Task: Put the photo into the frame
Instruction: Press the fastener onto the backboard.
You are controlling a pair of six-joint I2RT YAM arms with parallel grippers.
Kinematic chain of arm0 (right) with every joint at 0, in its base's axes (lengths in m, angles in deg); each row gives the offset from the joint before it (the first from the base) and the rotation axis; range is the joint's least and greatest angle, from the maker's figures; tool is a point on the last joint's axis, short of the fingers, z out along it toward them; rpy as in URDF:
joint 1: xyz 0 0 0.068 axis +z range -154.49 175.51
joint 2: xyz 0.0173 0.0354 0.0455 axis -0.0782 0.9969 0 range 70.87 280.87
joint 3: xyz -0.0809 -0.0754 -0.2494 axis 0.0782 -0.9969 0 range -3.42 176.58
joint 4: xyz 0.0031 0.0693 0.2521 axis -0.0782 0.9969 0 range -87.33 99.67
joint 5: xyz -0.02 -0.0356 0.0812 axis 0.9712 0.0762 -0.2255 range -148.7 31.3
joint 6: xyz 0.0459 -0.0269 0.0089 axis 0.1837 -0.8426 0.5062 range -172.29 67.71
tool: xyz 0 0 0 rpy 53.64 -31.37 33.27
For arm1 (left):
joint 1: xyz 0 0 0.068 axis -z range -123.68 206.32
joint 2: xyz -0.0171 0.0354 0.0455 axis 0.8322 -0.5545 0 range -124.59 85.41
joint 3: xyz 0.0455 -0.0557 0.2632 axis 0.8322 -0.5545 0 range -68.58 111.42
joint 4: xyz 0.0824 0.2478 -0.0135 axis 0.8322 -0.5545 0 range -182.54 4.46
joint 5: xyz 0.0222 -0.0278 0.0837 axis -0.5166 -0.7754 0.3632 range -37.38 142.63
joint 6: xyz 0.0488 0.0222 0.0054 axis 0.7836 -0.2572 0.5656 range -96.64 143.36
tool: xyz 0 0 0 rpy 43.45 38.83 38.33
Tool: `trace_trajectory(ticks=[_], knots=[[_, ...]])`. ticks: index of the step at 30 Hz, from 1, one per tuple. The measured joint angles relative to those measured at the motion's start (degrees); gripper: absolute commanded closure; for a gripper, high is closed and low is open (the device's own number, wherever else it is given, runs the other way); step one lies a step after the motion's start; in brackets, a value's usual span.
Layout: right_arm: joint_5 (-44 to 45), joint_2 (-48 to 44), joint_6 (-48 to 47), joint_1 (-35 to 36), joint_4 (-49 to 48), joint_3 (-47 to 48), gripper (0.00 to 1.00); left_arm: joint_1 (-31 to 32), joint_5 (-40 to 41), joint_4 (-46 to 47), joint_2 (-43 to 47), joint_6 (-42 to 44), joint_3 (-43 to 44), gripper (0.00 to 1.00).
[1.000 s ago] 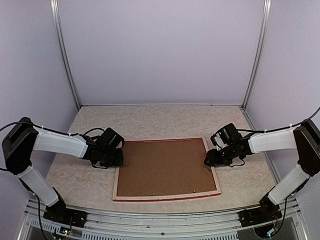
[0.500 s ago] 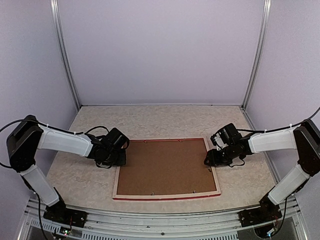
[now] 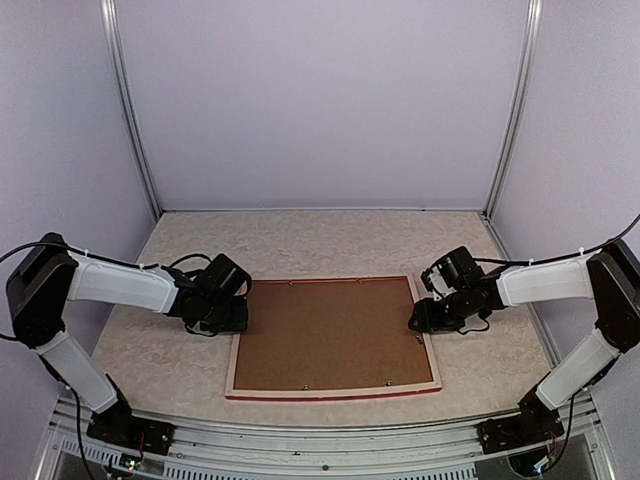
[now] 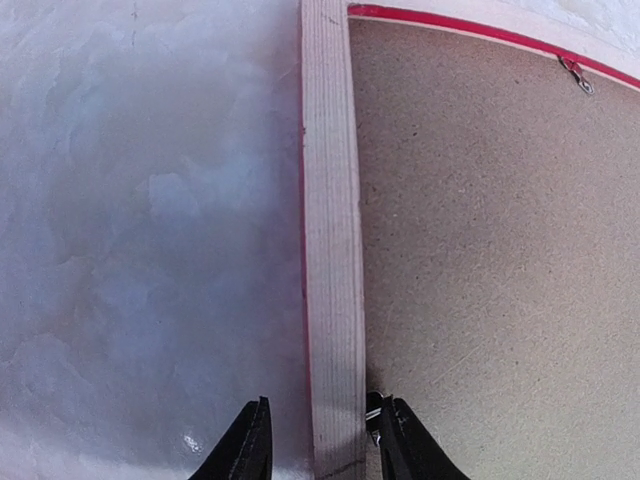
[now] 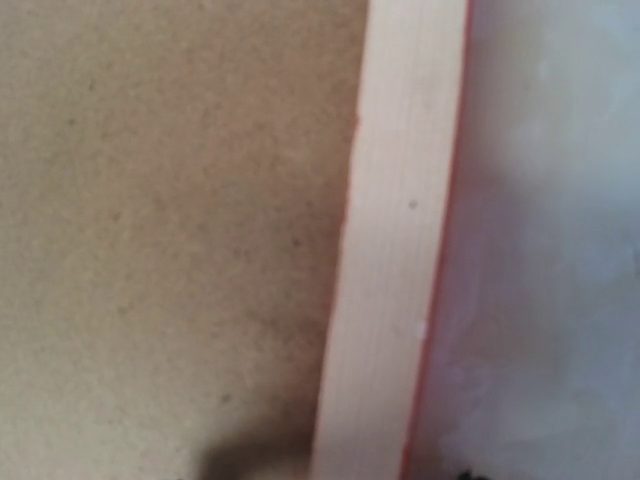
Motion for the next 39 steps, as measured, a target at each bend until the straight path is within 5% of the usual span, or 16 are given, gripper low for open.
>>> trace_trajectory(ticks=[8, 32, 39], knots=[[0.0, 0.0, -0.02, 0.0, 0.13, 0.28, 0.42, -0.22, -1.7, 1.33, -0.66, -0.04, -0.37, 0.58], [0.04, 0.0, 0.0, 0.0, 0.33, 0.31, 0.43, -0.22, -0.63, 3.54, -1.14, -1.27, -0.74, 0.93], [0.09, -0.02, 0.0, 0.0, 0.39, 0.31, 0.41, -0.22, -0.63, 4.33, -0.57, -1.57, -1.42, 0.86]])
